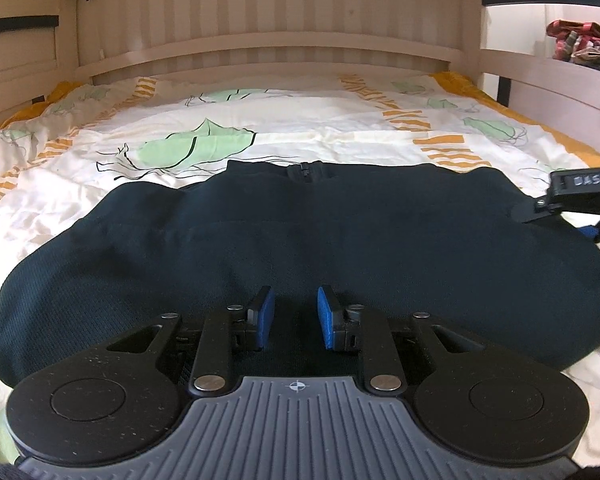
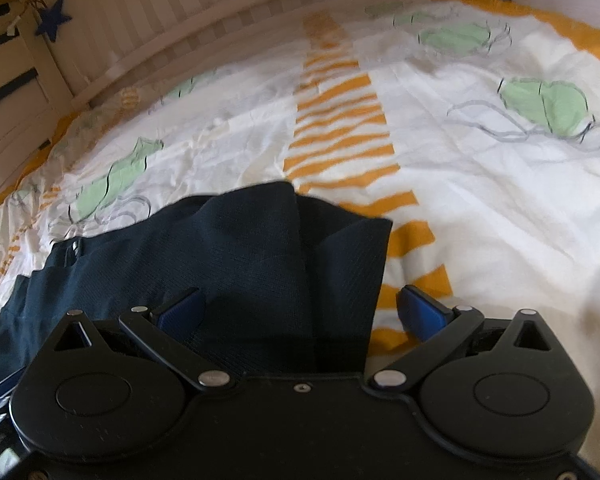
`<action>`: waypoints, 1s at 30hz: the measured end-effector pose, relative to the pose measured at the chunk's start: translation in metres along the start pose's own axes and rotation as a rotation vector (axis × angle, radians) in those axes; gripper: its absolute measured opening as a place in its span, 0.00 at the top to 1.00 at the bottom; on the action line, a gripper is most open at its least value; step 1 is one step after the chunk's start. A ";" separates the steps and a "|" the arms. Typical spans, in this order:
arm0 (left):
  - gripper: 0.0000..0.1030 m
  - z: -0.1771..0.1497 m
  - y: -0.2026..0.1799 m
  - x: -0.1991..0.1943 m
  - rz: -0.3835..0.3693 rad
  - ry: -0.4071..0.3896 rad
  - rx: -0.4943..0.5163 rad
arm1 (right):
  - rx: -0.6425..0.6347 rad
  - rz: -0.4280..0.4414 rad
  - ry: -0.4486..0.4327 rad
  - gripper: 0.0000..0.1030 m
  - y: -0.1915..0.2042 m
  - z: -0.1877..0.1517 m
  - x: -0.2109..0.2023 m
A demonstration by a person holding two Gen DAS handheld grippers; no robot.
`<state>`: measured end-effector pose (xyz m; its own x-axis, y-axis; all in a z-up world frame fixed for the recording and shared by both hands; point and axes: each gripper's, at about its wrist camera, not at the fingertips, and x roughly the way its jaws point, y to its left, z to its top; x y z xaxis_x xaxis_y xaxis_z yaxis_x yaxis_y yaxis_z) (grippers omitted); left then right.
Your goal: Fold large clothes
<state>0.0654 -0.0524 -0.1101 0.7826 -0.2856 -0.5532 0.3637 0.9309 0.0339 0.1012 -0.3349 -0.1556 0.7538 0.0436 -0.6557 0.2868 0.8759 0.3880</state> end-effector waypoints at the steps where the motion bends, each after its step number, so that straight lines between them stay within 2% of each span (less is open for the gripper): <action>1: 0.77 0.000 0.000 0.000 -0.001 0.001 -0.002 | 0.009 0.010 0.026 0.01 0.000 0.001 -0.002; 5: 0.77 0.001 0.001 0.001 -0.003 0.005 -0.014 | 0.064 0.072 0.140 0.01 -0.003 0.000 -0.013; 10: 0.77 0.001 0.002 0.001 -0.002 0.009 -0.032 | 0.163 0.203 0.255 0.00 -0.015 -0.009 -0.023; 13: 0.77 0.002 0.003 0.001 -0.001 0.011 -0.038 | 0.275 0.303 0.278 0.00 -0.027 -0.013 -0.021; 18: 0.77 0.005 0.005 0.002 -0.003 0.020 -0.035 | 0.361 0.385 0.250 0.02 -0.039 -0.017 -0.013; 20: 0.77 0.006 0.005 0.002 -0.003 0.024 -0.038 | 0.356 0.378 0.245 0.16 -0.040 -0.017 -0.013; 21: 0.77 0.007 0.005 0.001 -0.004 0.027 -0.041 | 0.351 0.366 0.244 0.34 -0.040 -0.018 -0.013; 22: 0.77 0.008 0.006 0.001 -0.005 0.029 -0.046 | 0.349 0.351 0.246 0.47 -0.041 -0.018 -0.013; 25: 0.77 0.012 0.007 -0.007 -0.007 0.033 -0.065 | 0.345 0.371 0.234 0.55 -0.043 -0.020 -0.018; 30: 0.77 0.013 0.005 -0.031 -0.042 -0.012 -0.081 | 0.288 0.369 0.183 0.61 -0.032 -0.014 -0.031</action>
<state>0.0497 -0.0415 -0.0823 0.7736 -0.3275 -0.5424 0.3551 0.9331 -0.0569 0.0603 -0.3577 -0.1573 0.7273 0.4312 -0.5340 0.1919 0.6192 0.7614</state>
